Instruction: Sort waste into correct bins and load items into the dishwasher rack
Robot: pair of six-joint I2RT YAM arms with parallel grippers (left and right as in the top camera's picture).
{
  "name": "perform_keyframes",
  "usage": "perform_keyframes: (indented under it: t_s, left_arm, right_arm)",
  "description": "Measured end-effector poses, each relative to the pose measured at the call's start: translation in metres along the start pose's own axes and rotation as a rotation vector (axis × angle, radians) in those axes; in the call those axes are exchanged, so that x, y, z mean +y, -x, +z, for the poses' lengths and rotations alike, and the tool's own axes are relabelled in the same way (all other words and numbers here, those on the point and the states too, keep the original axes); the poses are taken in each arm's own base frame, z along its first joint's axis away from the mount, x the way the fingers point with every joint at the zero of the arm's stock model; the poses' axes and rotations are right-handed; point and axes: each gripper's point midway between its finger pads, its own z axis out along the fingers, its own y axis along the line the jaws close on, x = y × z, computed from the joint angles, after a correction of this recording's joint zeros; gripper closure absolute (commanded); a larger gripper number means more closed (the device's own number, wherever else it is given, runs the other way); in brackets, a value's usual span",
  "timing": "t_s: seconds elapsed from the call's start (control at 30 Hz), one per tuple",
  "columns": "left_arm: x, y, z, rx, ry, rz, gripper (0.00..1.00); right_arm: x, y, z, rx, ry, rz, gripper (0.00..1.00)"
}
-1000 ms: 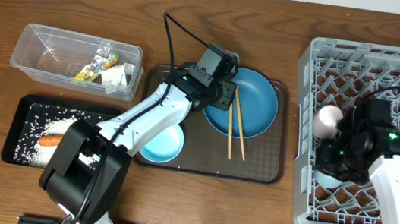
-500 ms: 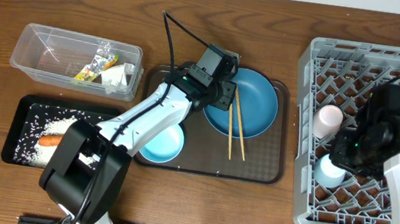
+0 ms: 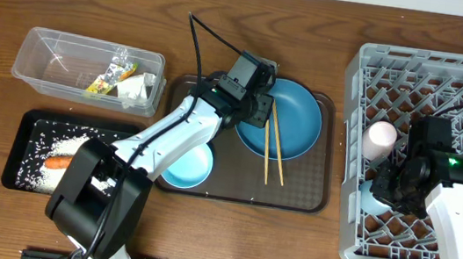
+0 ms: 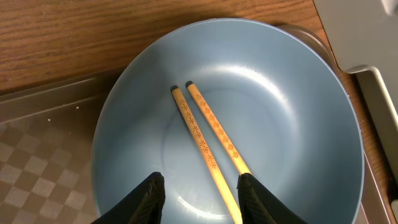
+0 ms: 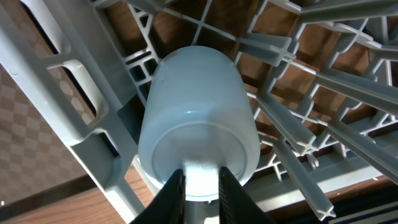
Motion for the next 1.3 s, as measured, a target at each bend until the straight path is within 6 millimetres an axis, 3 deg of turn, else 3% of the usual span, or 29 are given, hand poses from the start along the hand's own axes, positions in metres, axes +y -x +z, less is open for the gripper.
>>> perform_keyframes:
  t_s: [0.17, 0.4, 0.47, 0.53, 0.57, 0.67, 0.77, 1.3]
  left_arm:
    - [0.003, 0.001, 0.0, -0.002, 0.004, -0.006, 0.58]
    - [0.005, 0.002, -0.001, -0.003, 0.006, -0.01, 0.58]
    - [0.005, 0.002, -0.001, -0.003, 0.006, -0.01, 0.58]
    - [0.005, 0.002, -0.001, -0.003, 0.005, -0.01, 0.58]
    - [0.004, 0.001, -0.001, -0.002, 0.001, -0.01, 0.58]
    - [0.0, 0.0, -0.001, 0.005, -0.022, -0.009, 0.57]
    - [-0.004, -0.001, -0.001, 0.012, -0.047, -0.01, 0.51]
    - [-0.008, -0.004, -0.001, 0.027, -0.069, -0.014, 0.51]
  right_arm:
    - [-0.003, -0.004, -0.007, 0.031, -0.021, 0.006, 0.74]
    - [0.006, 0.028, -0.058, -0.08, 0.02, 0.014, 0.53]
    - [0.007, 0.033, -0.068, -0.102, 0.028, 0.017, 0.36]
    - [0.007, 0.035, -0.072, -0.114, 0.03, 0.022, 0.06]
    - [0.007, 0.035, -0.072, -0.112, 0.031, 0.017, 0.01]
    - [0.007, 0.032, -0.072, -0.104, 0.028, 0.015, 0.01]
    - [0.006, 0.03, -0.071, -0.095, 0.024, 0.014, 0.01]
    - [0.006, 0.03, -0.071, -0.094, 0.023, 0.014, 0.01]
